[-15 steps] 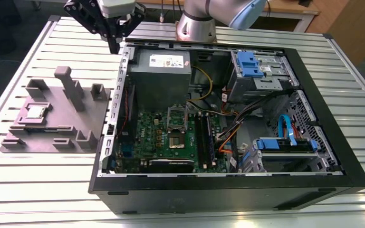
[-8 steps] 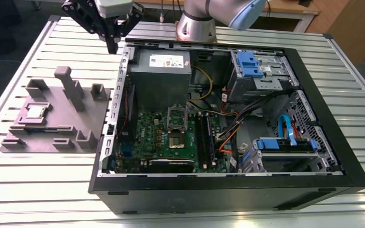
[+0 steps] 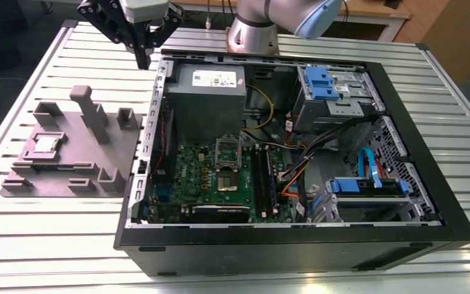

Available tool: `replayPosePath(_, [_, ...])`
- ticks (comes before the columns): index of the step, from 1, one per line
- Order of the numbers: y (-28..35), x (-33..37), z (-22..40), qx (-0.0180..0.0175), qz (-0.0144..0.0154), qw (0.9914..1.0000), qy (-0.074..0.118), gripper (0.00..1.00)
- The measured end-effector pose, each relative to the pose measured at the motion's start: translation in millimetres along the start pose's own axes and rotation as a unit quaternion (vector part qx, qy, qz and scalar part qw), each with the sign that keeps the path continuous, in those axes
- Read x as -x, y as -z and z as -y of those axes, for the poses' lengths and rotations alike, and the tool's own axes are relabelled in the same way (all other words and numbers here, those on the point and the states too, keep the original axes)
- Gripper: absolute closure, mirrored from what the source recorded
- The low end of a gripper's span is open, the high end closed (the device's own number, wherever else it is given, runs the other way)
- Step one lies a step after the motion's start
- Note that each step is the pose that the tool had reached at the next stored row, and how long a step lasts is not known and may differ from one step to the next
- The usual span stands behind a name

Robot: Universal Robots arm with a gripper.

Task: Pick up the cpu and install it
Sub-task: 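Reach for the cpu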

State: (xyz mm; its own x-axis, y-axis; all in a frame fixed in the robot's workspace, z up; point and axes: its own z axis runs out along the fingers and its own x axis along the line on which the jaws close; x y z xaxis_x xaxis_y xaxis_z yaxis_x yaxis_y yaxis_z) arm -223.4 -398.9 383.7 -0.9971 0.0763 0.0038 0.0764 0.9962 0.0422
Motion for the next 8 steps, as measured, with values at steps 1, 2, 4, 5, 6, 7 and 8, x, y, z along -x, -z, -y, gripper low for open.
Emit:
replayPosePath(1, [0.0, -0.2, 0.0, 0.0, 0.0, 1.0, 0.0, 0.9])
replayPosePath(2, [0.0, -0.3, 0.0, 0.0, 0.0, 1.0, 0.0, 0.9])
replayPosePath(4, [0.0, -0.5, 0.0, 0.0, 0.0, 1.0, 0.0, 0.9])
replayPosePath(5, [-0.1, -0.8, 0.1, 0.0, 0.0, 1.0, 0.0, 0.9])
replayPosePath(6, [-0.1, -1.0, 0.1, 0.0, 0.0, 1.0, 0.0, 0.9])
replayPosePath(7, [-0.1, -1.1, 0.1, 0.0, 0.0, 1.0, 0.0, 0.9])
replayPosePath(8, [-0.2, -1.4, 0.1, 0.0, 0.0, 1.0, 0.0, 0.9])
